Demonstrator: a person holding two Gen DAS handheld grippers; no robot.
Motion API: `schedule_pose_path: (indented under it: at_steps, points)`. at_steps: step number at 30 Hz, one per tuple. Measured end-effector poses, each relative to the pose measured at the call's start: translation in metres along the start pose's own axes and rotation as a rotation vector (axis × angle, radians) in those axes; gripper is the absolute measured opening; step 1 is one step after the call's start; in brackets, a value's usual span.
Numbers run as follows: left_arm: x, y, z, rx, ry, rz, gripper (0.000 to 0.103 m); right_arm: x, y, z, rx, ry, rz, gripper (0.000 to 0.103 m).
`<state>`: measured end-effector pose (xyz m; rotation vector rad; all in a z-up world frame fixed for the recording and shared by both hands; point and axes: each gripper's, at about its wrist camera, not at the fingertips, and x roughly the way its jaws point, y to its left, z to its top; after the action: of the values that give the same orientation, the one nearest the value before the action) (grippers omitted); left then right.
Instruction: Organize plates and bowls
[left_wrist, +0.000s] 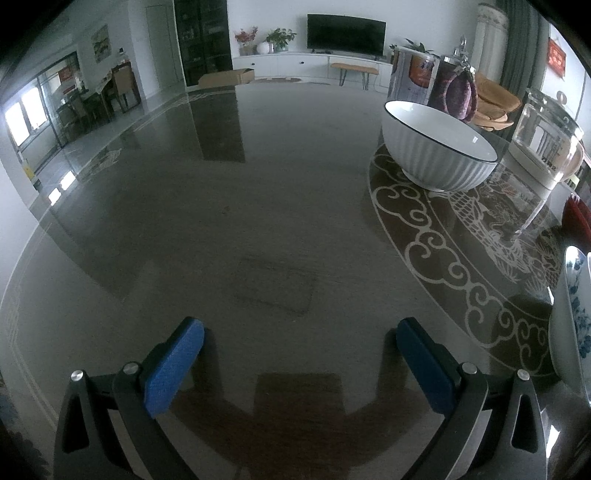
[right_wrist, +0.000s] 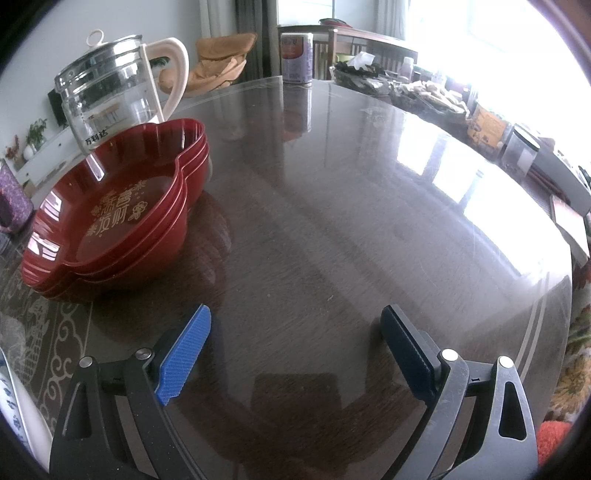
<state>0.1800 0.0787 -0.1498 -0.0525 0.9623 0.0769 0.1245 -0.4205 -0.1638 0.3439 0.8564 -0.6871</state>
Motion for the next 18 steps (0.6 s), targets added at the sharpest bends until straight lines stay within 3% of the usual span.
schedule_pose_path:
  at_steps: [18]
  points:
    - [0.0007, 0.0000, 0.0008, -0.014, -0.014, 0.005, 0.103, 0.0000, 0.0002, -0.0001, 0.000, 0.000, 0.000, 0.095]
